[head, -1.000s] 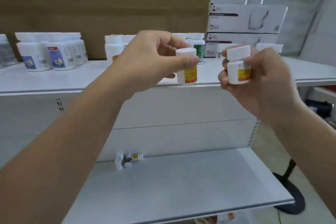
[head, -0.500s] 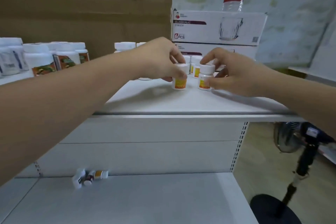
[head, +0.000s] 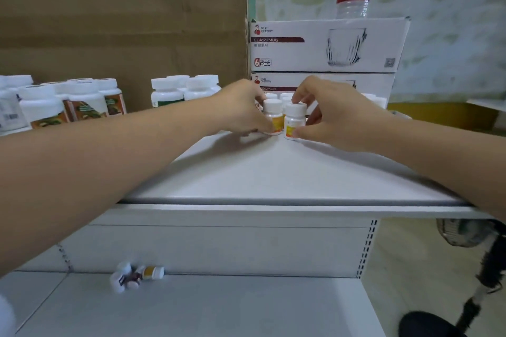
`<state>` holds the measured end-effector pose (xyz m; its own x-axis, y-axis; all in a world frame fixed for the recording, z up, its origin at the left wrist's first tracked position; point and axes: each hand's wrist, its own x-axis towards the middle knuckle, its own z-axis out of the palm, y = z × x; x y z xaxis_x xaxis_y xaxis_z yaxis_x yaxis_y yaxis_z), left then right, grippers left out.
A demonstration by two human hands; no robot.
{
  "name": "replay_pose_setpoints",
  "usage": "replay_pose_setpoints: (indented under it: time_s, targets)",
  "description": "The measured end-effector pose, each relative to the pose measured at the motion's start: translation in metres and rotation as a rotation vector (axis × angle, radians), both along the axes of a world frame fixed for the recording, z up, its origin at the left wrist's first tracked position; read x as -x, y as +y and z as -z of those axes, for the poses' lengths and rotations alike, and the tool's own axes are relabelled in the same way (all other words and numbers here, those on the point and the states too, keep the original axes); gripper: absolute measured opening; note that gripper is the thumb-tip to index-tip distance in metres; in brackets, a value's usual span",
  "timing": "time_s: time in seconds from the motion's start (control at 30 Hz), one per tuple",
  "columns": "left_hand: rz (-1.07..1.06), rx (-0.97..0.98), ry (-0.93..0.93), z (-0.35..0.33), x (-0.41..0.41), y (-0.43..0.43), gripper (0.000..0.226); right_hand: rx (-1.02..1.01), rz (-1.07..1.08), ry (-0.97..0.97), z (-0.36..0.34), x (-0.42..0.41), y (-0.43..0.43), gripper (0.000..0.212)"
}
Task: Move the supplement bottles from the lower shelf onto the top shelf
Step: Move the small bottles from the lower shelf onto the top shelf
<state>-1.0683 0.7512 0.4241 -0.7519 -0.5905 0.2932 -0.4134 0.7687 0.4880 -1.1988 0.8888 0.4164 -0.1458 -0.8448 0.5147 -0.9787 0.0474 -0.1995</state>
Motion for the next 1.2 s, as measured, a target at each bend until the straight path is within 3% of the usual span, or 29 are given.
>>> replay_pose_setpoints:
  time_s: [0.3,0.47,0.6,0.73,0.87,1.0,1.2]
  targets:
    - [-0.063,0.075,0.009,0.008,0.009,-0.007,0.023,0.004,0.005,-0.045,0.008,0.003,-0.004,0.049]
    - [-0.133,0.205,-0.078,0.008,0.003,-0.003,0.029,-0.025,0.047,-0.023,0.008,0.003,-0.005,0.056]
    - [-0.08,0.27,-0.231,-0.001,-0.022,0.011,0.024,-0.006,0.117,0.104,0.001,-0.007,0.004,0.064]
    - [-0.06,0.362,-0.318,-0.011,-0.068,0.026,0.035,-0.112,0.189,0.2,-0.013,-0.031,0.025,0.051]
    - [-0.045,0.329,-0.363,-0.017,-0.129,0.031,0.032,-0.21,0.188,0.094,-0.007,-0.071,0.041,0.039]
    - [-0.075,0.334,-0.328,-0.008,-0.201,0.034,0.031,-0.153,0.206,-0.019,0.007,-0.115,0.059,0.036]
    - [-0.112,0.405,-0.065,0.026,-0.305,0.041,0.031,0.025,0.279,-0.025,0.04,-0.19,0.079,0.037]
